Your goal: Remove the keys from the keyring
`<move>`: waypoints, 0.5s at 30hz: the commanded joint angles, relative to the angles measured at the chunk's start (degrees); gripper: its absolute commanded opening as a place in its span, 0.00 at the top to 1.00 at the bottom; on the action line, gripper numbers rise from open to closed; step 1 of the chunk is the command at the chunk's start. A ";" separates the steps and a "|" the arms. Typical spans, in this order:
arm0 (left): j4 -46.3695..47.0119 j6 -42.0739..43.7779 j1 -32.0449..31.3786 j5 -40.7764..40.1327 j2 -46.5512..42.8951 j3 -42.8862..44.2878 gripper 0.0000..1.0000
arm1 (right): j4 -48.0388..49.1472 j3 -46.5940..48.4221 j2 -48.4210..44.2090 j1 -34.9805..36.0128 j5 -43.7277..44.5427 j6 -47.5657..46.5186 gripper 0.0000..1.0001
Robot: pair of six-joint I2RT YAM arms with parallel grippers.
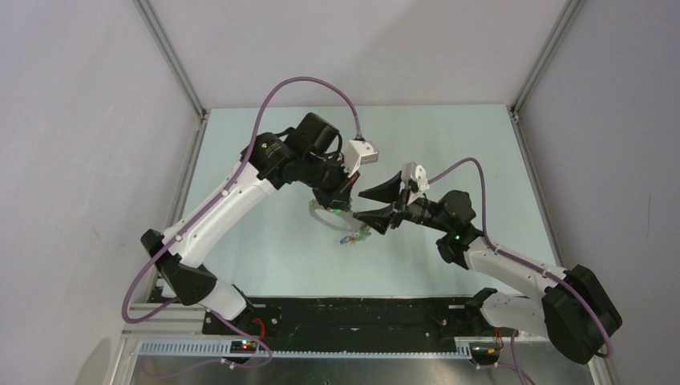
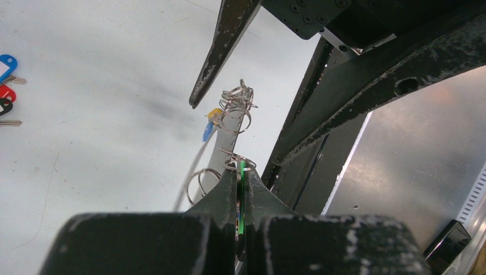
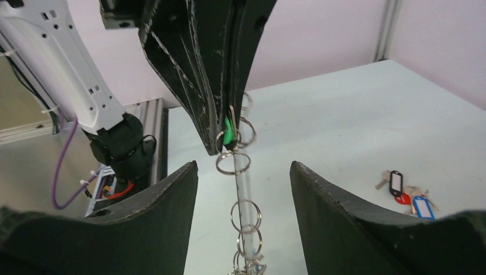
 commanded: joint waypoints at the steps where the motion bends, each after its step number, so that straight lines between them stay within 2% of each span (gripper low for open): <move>1: 1.98 1.24 0.02 0.75 -1.48 3.00 1.00 | 4.04 3.16 1.54 -0.15 -3.37 4.44 0.35; 8: 1.95 1.15 0.02 0.88 -1.67 3.36 1.00 | 4.74 3.94 3.48 -0.14 -3.96 4.42 0.40; 15: 1.96 0.94 0.01 1.17 -1.73 3.49 1.00 | 5.41 3.99 4.71 0.15 -4.38 3.79 0.54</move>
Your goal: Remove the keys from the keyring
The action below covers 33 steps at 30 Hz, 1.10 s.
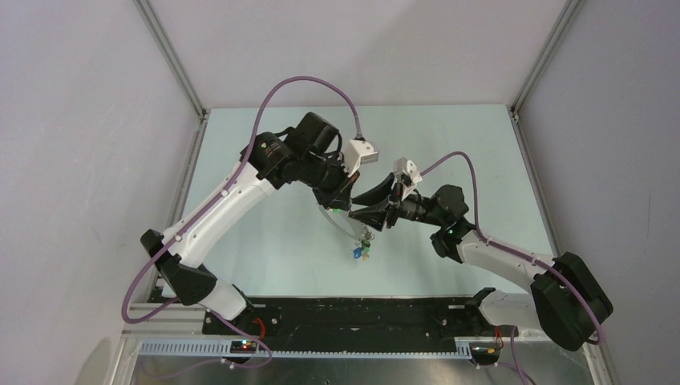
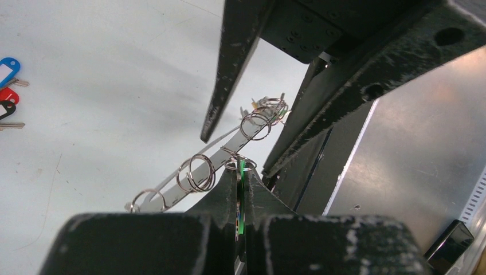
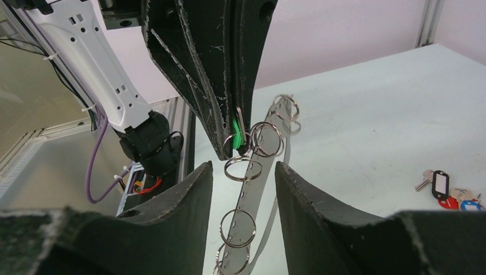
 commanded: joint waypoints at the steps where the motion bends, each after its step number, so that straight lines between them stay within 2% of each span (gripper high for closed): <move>1: 1.96 0.80 0.02 1.08 -1.68 3.35 1.00 | 3.60 2.66 0.61 0.20 -0.98 0.21 0.56; 3: 2.02 0.71 -0.06 1.24 -1.71 3.32 1.00 | 3.95 2.91 0.93 0.21 -1.42 0.24 0.60; 6: 1.96 0.47 -0.14 1.52 -1.57 3.30 1.00 | 4.58 3.18 1.41 0.28 -1.68 0.39 0.62; 11: 1.95 0.45 -0.43 1.55 -1.48 3.08 1.00 | 5.24 3.20 1.41 0.51 -1.45 0.04 0.54; 13: 1.91 0.45 -0.43 1.54 -1.54 2.98 1.00 | 5.17 3.17 1.31 0.58 -1.54 -0.46 0.55; 14: 1.89 0.43 -0.43 1.52 -1.54 2.97 1.00 | 5.17 3.20 1.22 0.68 -1.95 -0.85 0.57; 17: 1.93 0.40 -0.50 1.30 -1.68 2.92 1.00 | 4.97 3.17 0.86 0.76 -2.62 -1.39 0.78; 21: 1.91 0.50 -0.47 1.02 -1.80 2.75 1.00 | 2.26 3.15 -0.23 1.08 -3.99 -4.10 0.98; 25: 1.91 0.35 -0.50 1.01 -1.88 2.63 1.00 | -2.11 2.63 -2.61 2.47 -3.80 -11.75 1.00; 28: 1.88 0.08 -0.50 0.57 -2.04 2.59 1.00 | -8.91 2.43 -5.62 4.93 -2.13 -19.74 1.00; 31: 1.88 -0.63 -0.43 -0.16 -2.13 2.60 1.00 | -14.68 1.31 -8.86 8.63 3.42 -33.47 1.00; 33: 1.88 -1.12 -0.38 -0.59 -1.97 2.62 1.00 | -17.57 -0.04 -11.19 13.56 8.04 -42.24 1.00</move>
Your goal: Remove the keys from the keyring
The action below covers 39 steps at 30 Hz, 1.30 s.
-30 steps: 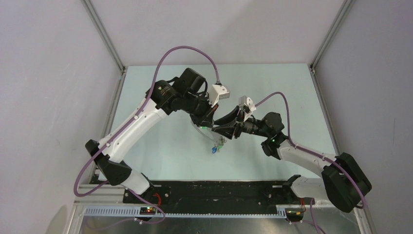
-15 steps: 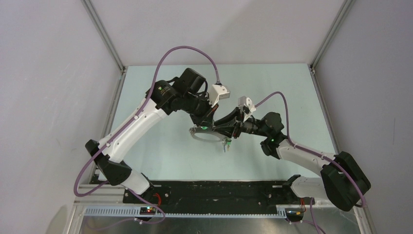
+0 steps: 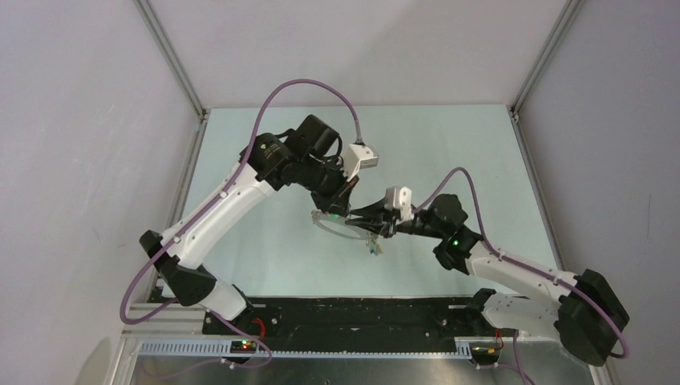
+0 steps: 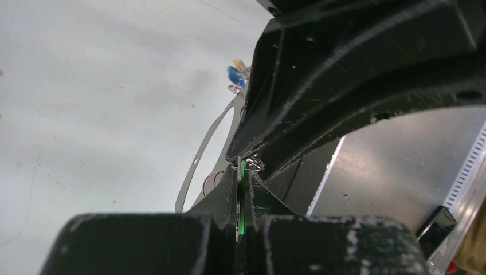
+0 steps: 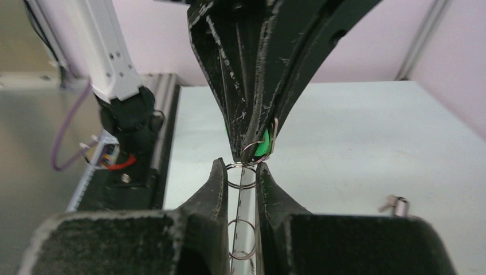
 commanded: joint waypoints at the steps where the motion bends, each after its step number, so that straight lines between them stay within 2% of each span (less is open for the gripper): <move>1: 4.06 -1.02 0.31 -1.30 -1.76 2.22 1.00 | -7.46 -1.62 -5.85 8.24 7.82 -22.33 1.00; 3: 4.07 -1.85 0.43 -1.68 -1.58 2.40 1.00 | -8.25 -2.94 -7.41 11.23 12.08 -30.70 1.00; 10: 4.09 -2.66 0.80 -1.55 -0.68 2.77 1.00 | -11.36 -4.26 -8.28 21.19 27.65 -45.98 1.00; 11: 4.11 -2.72 0.78 -1.36 -0.60 2.87 1.00 | -10.85 -4.73 -7.99 21.96 30.98 -47.86 0.95; 12: 4.14 -2.66 0.77 -1.23 -0.51 2.92 1.00 | -9.08 -5.04 -7.42 22.79 32.13 -48.13 0.74; 13: 4.14 -2.39 0.81 -0.95 -0.52 3.04 1.00 | -8.18 -5.60 -7.25 22.89 32.93 -47.15 0.63; 14: 4.14 -2.19 0.84 -0.80 -0.54 3.09 1.00 | -6.66 -5.83 -7.06 22.32 32.71 -45.93 0.46; 16: 4.14 -1.63 0.80 -0.52 -0.80 3.20 1.00 | -5.57 -6.03 -7.38 20.12 30.22 -40.72 0.33; 17: 4.14 -1.26 0.83 -0.33 -0.92 3.09 1.00 | -5.28 -6.05 -7.63 18.03 27.55 -35.82 0.32; 19: 4.15 -0.70 0.85 -0.27 -1.19 2.95 1.00 | -3.89 -6.06 -8.76 14.54 23.12 -28.25 0.21; 22: 4.07 -0.33 0.83 -0.01 -1.34 2.72 1.00 | -2.34 -5.98 -9.20 9.98 16.46 -17.69 0.20; 28: 4.20 -0.44 1.02 -2.34 -0.22 1.62 1.00 | -3.80 -5.70 -8.56 1.82 10.70 -4.97 0.22; 32: 5.88 -2.89 2.66 -6.45 2.59 -1.79 1.00 | -10.74 -5.70 -8.68 0.58 14.03 -0.18 0.21; 35: 14.51 -6.90 6.01 -6.38 3.87 -7.09 1.00 | -15.10 -5.75 -8.50 -0.58 20.34 5.88 0.22; 39: 25.30 -12.58 10.01 -7.54 5.77 -12.33 1.00 | -17.05 -6.88 -9.61 -4.24 23.91 12.06 0.23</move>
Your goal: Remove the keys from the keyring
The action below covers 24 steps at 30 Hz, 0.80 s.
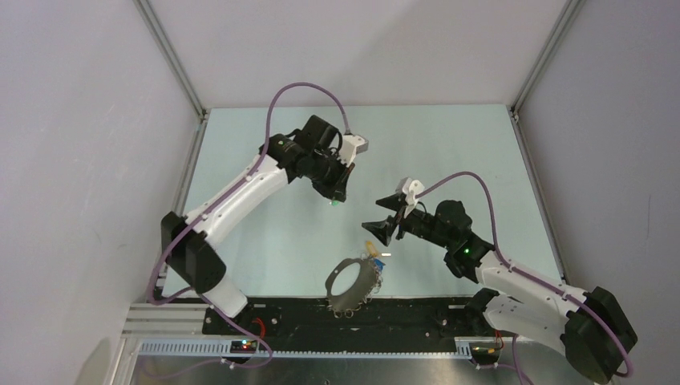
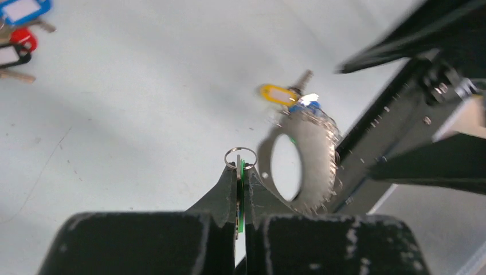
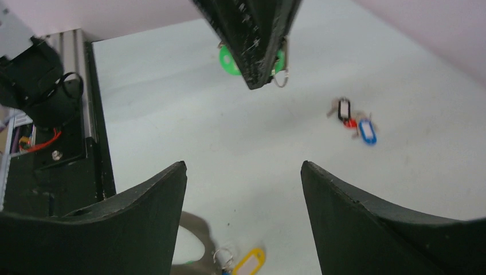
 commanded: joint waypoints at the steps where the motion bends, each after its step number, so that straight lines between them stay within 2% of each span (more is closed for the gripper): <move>1: 14.83 -8.09 4.43 -2.96 2.62 -4.18 1.00 | -3.08 -0.79 -2.31 -4.17 6.17 10.65 0.24; 6: 28.22 -12.52 6.65 -8.59 8.78 -5.13 0.99 | -4.56 -2.96 -5.49 -7.43 14.74 14.70 0.23; 9: 35.39 -14.88 10.05 -9.77 13.96 -5.30 0.97 | -7.58 -3.01 -7.90 -8.23 18.55 16.42 0.23; 15: 38.19 -14.75 13.45 -17.10 22.30 -0.97 0.90 | -12.05 -3.01 -12.75 -8.55 21.48 17.31 0.24; 19: 38.81 -14.71 14.83 -17.75 25.17 0.53 0.86 | -13.82 -3.01 -15.21 -8.56 24.22 17.58 0.23; 21: 39.22 -14.76 15.41 -16.67 25.63 0.70 0.85 | -14.15 -2.97 -15.89 -8.61 27.47 18.77 0.19; 22: 39.26 -14.87 15.58 -16.42 25.61 0.75 0.81 | -14.21 -2.95 -16.07 -8.61 29.56 19.68 0.16; 24: 39.34 -15.08 16.12 -16.32 24.86 0.36 0.63 | -14.97 -2.65 -16.31 -8.73 35.55 22.26 0.04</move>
